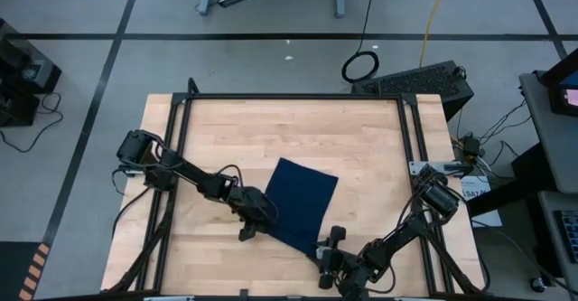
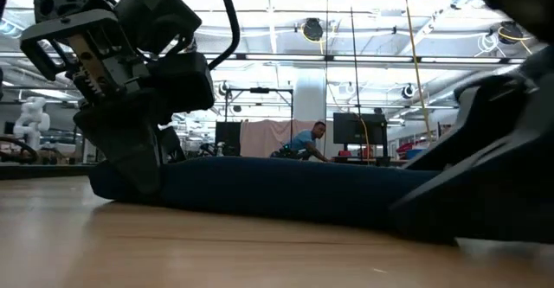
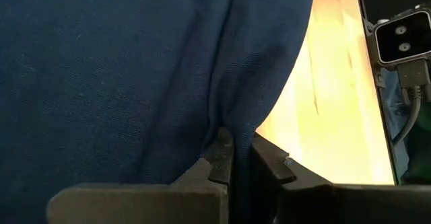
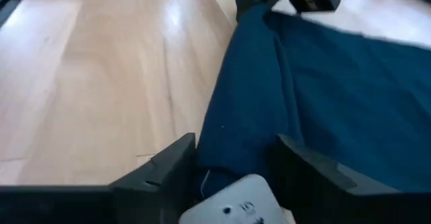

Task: Roll towel
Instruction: Roll the dark blue towel

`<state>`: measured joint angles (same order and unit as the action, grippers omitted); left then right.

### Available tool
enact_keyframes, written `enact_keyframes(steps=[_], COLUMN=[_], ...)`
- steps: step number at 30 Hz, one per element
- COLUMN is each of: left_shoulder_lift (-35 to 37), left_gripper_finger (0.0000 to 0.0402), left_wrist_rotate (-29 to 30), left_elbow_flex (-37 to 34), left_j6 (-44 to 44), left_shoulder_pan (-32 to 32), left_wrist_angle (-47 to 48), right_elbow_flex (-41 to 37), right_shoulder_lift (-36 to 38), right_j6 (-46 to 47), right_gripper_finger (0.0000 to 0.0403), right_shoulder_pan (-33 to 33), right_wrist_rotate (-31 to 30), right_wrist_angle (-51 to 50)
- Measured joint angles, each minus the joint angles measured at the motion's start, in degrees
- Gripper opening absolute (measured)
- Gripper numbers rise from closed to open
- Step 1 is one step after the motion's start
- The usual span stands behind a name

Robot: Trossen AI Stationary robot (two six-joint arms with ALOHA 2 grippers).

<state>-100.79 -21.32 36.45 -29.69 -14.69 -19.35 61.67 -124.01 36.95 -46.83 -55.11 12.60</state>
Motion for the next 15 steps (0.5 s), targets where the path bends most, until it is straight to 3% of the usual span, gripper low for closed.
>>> enact_keyframes(steps=[7, 11, 15], left_shoulder_lift=[0.00, 0.06, 1.08], left_gripper_finger=[0.0029, 0.0051, 0.0103], left_wrist_rotate=[-0.15, 0.71, 1.32], left_elbow_flex=[0.00, 0.00, 0.00], left_j6=[0.05, 1.71, 4.47], left_shoulder_pan=[0.08, -0.45, -1.60], left_wrist_angle=[0.05, 0.07, 1.33], right_elbow_flex=[0.09, 0.11, 0.22], right_shoulder_lift=[0.04, 0.15, 0.26], right_j6=[7.27, 11.08, 14.03], right_gripper_finger=[0.0076, 0.0020, 0.0013], right_shoulder_pan=[1.63, 2.04, 2.56], right_wrist_rotate=[3.58, 4.42, 7.09], right_wrist_angle=[-1.33, -1.50, -1.36])
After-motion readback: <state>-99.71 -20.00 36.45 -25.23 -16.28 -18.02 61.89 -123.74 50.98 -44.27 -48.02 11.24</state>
